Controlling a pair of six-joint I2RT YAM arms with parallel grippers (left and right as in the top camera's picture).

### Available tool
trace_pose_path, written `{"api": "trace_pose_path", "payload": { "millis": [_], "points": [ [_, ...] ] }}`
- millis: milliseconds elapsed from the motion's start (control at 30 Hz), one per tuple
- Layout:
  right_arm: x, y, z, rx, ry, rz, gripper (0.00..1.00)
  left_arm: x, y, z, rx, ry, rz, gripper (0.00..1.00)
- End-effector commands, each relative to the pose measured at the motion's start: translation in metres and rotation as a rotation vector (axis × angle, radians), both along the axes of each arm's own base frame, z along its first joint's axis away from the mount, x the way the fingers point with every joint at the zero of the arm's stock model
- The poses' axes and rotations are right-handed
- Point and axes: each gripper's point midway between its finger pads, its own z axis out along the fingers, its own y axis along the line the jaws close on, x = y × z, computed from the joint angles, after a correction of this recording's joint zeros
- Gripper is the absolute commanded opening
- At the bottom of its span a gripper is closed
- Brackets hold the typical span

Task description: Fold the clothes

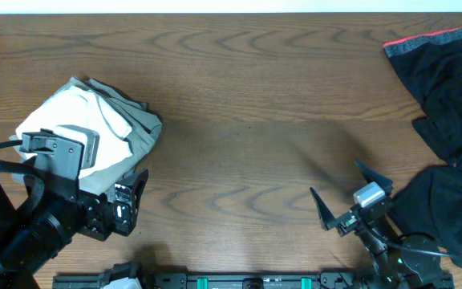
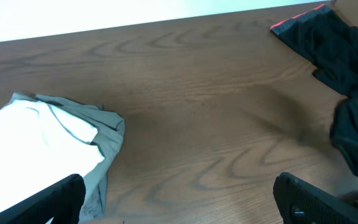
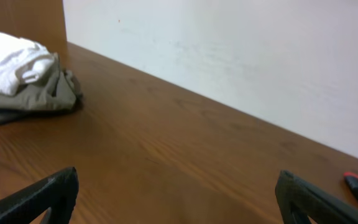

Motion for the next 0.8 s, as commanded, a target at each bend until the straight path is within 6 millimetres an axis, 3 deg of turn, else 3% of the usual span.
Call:
{"api": "trace_pose_path", "payload": {
  "millis": [0, 167, 433, 533, 600, 700, 767],
  "points": [
    [0.006, 0.0, -0.025, -0.012, 0.042, -0.01, 0.99, 0.001, 0.001, -0.001, 0.016, 0.001, -0.01, 0.98],
    [0.018, 0.004, -0.058, 0.031, 0.06, -0.014, 0.99, 0.001, 0.001, -0.001, 0.016, 0.001, -0.01, 0.98],
    [0.022, 0.006, -0.055, 0.066, 0.011, -0.014, 0.99, 0.001, 0.001, -0.001, 0.016, 0.001, -0.01, 0.98],
    [0.018, 0.014, -0.033, 0.094, -0.075, 0.044, 0.99, 0.001, 0.001, -0.001, 0.016, 0.001, -0.01, 0.98],
    [0.017, 0.014, -0.029, 0.085, -0.102, 0.046, 0.99, 0.001, 0.001, -0.001, 0.016, 0.001, -0.01, 0.98],
    [0.019, 0.012, -0.04, 0.062, -0.063, 0.029, 0.99, 0.001, 0.001, -0.001, 0.016, 0.0, -0.01, 0.98],
    [0.019, 0.012, -0.06, 0.037, 0.017, 0.027, 0.99, 0.001, 0.001, -0.001, 0.016, 0.0, -0.01, 0.98]
  ]
}}
